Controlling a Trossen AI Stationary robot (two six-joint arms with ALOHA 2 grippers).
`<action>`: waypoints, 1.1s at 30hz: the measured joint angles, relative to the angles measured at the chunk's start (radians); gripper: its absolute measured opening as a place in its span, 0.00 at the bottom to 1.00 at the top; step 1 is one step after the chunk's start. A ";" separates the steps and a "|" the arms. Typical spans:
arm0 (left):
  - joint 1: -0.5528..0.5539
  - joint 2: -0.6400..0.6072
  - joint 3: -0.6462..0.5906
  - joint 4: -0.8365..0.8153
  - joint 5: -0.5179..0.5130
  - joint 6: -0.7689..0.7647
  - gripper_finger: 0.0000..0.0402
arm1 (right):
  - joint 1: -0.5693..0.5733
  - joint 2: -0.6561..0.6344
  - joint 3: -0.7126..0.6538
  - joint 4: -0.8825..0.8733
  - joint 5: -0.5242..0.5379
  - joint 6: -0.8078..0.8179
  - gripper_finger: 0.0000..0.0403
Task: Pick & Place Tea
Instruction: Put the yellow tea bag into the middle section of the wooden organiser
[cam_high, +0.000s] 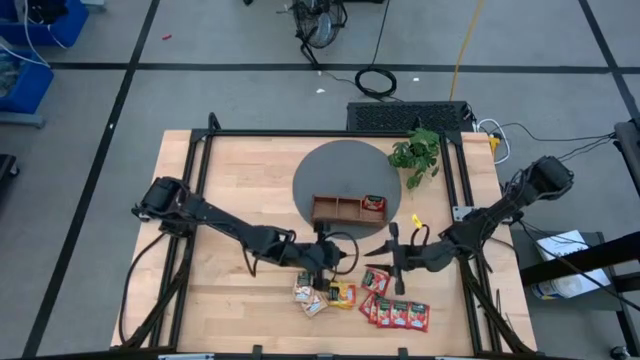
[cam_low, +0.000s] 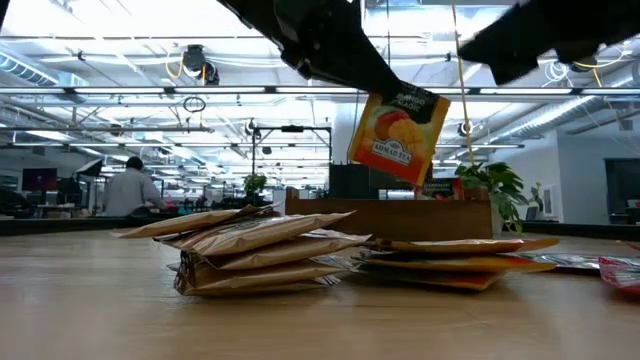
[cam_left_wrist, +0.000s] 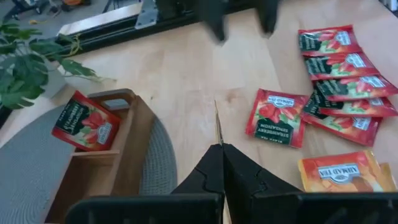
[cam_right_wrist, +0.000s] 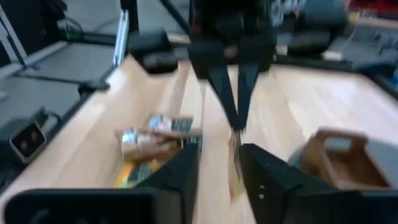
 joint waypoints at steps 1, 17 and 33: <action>-0.004 0.000 0.000 0.002 -0.008 0.004 0.01 | 0.000 0.004 0.000 -0.016 0.001 0.016 0.32; -0.012 0.000 0.000 0.057 -0.017 0.015 0.01 | -0.105 0.084 0.000 -0.018 -0.003 0.069 0.57; 0.005 0.000 0.000 0.063 -0.016 0.011 0.01 | -0.148 0.137 0.000 0.085 -0.164 0.013 0.19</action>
